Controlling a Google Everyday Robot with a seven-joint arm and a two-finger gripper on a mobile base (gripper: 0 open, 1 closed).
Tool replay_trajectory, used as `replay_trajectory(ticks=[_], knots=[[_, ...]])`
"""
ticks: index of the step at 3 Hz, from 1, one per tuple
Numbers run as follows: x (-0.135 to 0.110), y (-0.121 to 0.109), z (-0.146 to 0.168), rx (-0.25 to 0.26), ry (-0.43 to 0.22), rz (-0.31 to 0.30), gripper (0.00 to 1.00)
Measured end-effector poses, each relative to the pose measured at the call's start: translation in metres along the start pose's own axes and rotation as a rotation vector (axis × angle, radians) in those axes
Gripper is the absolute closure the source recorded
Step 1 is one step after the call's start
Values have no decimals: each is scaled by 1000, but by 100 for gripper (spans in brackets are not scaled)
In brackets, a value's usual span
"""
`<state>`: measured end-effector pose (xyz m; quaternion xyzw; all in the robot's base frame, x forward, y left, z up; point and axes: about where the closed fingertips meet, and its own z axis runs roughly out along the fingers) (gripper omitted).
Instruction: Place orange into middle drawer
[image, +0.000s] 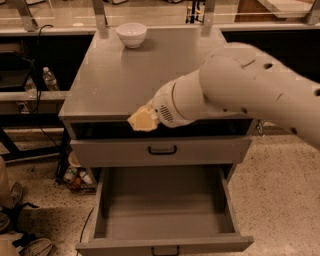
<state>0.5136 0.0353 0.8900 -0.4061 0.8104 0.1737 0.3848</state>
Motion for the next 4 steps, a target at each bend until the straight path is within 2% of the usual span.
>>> replay_trajectory(ticks=[3, 4], knots=[[176, 62, 74, -79, 403, 196, 100], [177, 61, 75, -80, 402, 196, 100]])
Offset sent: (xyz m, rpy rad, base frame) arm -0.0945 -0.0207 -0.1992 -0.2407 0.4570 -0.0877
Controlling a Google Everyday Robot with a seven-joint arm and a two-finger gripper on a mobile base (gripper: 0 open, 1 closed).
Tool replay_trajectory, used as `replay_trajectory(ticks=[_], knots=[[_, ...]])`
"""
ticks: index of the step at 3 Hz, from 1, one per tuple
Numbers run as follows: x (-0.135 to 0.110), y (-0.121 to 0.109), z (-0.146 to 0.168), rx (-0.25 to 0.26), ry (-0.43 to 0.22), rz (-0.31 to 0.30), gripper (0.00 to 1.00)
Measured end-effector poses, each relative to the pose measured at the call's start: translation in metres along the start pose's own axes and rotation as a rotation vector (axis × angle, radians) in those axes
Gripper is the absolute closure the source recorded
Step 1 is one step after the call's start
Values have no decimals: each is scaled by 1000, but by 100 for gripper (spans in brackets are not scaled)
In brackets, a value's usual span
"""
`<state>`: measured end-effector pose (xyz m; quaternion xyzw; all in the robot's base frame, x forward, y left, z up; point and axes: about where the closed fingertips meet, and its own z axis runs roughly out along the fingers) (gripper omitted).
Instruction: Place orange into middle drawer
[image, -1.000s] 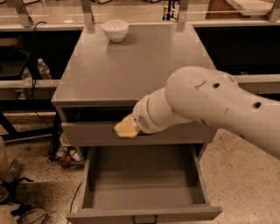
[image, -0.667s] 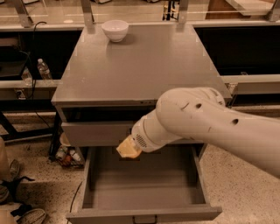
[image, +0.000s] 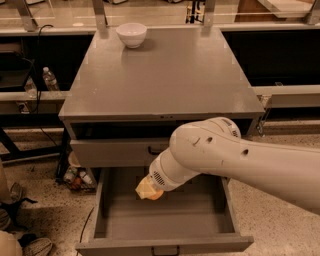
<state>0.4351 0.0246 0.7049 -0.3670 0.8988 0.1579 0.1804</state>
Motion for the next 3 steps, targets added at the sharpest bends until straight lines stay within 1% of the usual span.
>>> replay_trajectory(ticks=[1, 2, 3], knots=[[3, -11, 21, -17, -30, -17, 100], [5, -36, 56, -46, -84, -28, 100], [11, -61, 100, -72, -136, -18, 100]])
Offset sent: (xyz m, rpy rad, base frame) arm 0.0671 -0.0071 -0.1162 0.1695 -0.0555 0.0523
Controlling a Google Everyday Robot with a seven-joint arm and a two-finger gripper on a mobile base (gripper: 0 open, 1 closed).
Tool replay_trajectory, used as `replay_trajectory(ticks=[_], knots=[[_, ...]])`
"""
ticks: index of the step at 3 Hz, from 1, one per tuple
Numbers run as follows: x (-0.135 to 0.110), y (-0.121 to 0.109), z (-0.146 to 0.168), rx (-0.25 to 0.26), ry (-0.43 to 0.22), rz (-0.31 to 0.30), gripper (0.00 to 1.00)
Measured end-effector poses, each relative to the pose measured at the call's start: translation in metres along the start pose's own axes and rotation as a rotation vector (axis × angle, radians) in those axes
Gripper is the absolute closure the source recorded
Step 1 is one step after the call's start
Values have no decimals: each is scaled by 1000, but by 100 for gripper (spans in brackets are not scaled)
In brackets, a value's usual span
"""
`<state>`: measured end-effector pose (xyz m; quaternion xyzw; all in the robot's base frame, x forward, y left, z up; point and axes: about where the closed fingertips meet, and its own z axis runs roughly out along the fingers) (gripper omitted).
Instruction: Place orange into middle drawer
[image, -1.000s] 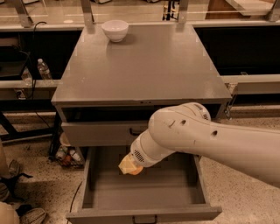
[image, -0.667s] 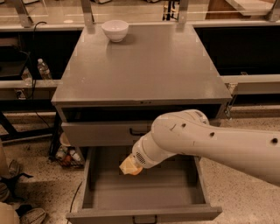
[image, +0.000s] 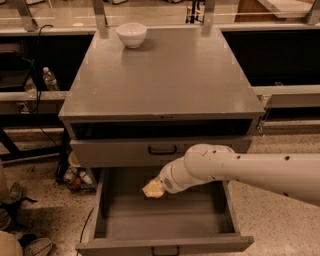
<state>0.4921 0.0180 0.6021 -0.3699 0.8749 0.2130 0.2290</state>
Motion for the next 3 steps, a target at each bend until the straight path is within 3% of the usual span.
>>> replay_trajectory(ticks=[1, 3], knots=[[19, -20, 44, -36, -20, 44, 100], [41, -45, 70, -45, -61, 36, 100]])
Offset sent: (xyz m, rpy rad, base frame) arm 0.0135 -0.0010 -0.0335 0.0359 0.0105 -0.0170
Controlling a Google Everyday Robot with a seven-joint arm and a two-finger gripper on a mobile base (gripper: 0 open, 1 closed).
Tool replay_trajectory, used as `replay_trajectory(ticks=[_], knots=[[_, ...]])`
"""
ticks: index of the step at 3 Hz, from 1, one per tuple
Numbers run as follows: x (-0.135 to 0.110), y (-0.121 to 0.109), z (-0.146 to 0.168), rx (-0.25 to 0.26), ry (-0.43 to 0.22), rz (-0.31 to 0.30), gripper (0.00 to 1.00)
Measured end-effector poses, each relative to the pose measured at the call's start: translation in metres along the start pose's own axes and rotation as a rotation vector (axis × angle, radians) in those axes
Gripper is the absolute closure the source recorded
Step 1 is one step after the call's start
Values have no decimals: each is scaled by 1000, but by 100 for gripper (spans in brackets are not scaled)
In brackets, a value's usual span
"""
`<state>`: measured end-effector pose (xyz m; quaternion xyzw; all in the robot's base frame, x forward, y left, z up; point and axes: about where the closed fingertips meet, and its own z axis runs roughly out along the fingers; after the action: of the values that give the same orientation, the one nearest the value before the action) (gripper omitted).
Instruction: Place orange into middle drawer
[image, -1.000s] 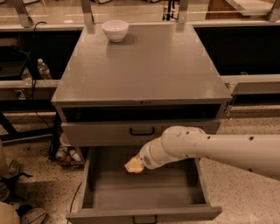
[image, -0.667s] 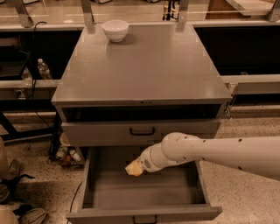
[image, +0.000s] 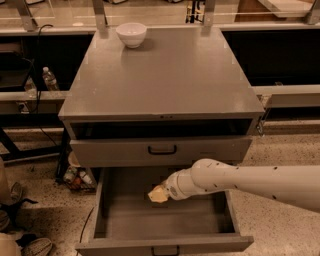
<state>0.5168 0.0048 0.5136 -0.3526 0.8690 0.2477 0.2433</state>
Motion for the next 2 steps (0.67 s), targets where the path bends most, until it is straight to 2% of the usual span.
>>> replay_trajectory(ticks=[1, 2], knots=[[2, -14, 16, -18, -67, -21, 100], [1, -24, 38, -65, -151, -57, 100]])
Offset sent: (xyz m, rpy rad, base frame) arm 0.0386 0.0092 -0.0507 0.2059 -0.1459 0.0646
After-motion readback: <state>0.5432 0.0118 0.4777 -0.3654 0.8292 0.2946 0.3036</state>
